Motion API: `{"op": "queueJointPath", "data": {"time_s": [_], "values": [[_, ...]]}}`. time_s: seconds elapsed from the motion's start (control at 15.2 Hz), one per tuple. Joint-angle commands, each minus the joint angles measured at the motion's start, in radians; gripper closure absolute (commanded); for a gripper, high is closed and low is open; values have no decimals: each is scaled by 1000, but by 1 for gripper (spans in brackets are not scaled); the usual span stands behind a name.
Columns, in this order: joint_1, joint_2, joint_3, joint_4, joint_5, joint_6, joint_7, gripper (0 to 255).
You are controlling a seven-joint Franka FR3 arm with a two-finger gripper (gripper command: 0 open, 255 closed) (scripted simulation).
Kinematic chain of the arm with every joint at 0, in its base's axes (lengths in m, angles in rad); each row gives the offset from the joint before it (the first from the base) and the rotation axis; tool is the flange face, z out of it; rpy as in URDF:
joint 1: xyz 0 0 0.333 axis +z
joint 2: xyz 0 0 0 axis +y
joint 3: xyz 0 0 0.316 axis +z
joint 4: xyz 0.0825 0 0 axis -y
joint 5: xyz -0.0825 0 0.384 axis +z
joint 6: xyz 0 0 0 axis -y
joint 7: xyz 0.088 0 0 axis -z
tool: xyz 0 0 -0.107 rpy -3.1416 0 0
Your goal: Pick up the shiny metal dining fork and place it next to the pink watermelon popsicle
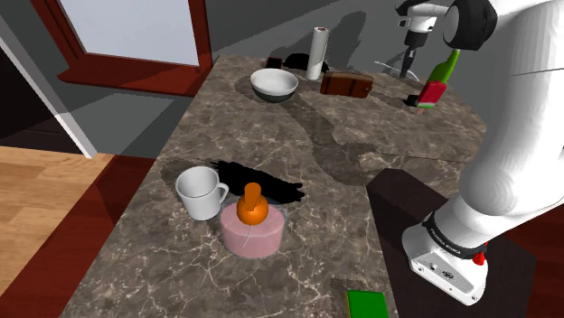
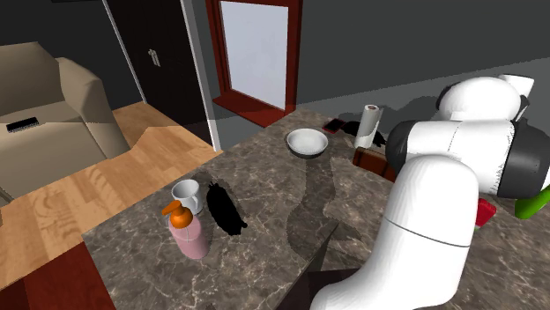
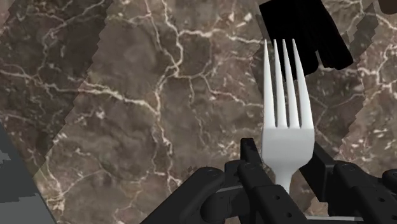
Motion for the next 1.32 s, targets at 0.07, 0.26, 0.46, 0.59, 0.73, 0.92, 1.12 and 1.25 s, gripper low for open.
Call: {"op": "queueJointPath", "data": {"time_s": [0.07,0.26,0.46,0.59,0.73,0.92,1.12,1.25], "values": [[2,9,3,-27,5,36,-2,255],[3,21,7,-50,11,68,-4,255],[3,34,12,-70,17,100,-6,255],[3,44,15,-81,22,121,-8,255],[1,58,20,-94,28,146,-10,255],[1,58,20,-94,28,146,-10,255],[1,58,20,-94,28,146,-10,255],[1,58,20,-94,28,146,-10,255]]}}
